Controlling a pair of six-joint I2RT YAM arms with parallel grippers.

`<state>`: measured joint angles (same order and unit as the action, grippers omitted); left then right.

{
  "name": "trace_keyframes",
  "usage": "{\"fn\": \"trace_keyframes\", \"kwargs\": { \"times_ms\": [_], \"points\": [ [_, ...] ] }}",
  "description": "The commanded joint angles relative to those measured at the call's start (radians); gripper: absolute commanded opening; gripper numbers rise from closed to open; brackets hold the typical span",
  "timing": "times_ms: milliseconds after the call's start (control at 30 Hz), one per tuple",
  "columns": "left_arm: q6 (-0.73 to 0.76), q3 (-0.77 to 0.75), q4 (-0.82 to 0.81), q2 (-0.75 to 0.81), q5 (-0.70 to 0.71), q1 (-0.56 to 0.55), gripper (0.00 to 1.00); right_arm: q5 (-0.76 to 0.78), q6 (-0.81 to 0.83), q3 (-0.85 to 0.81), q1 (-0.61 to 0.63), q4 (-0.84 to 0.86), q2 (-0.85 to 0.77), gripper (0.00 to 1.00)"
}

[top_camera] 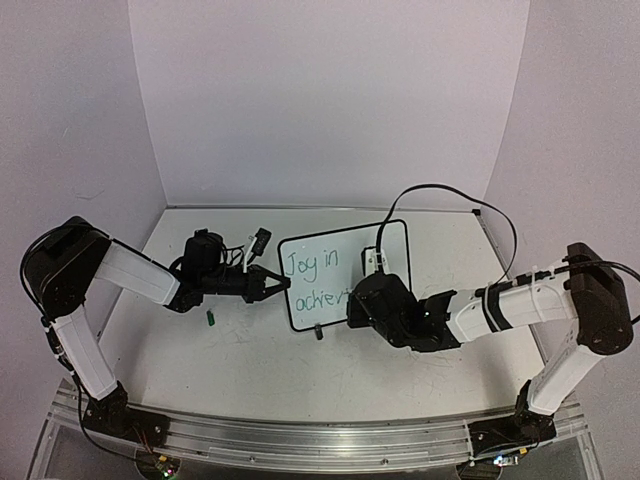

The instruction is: Write a sentence on the whiteboard

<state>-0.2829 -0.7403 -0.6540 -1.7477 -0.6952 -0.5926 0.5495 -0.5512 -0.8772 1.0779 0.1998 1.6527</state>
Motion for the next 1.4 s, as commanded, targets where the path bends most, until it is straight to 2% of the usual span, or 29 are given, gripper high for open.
{"fn": "trace_keyframes", "kwargs": {
  "times_ms": [0,1367],
  "points": [
    [0.036,-0.031,0.031,0.025,0.013,-0.009,0.00,-0.021,-0.019,-0.013,-0.006,0.035,-0.003,0.00],
    [0.036,-0.034,0.033,0.024,0.011,-0.010,0.00,-0.021,-0.074,0.055,-0.006,0.000,0.027,0.00]
  ]
}}
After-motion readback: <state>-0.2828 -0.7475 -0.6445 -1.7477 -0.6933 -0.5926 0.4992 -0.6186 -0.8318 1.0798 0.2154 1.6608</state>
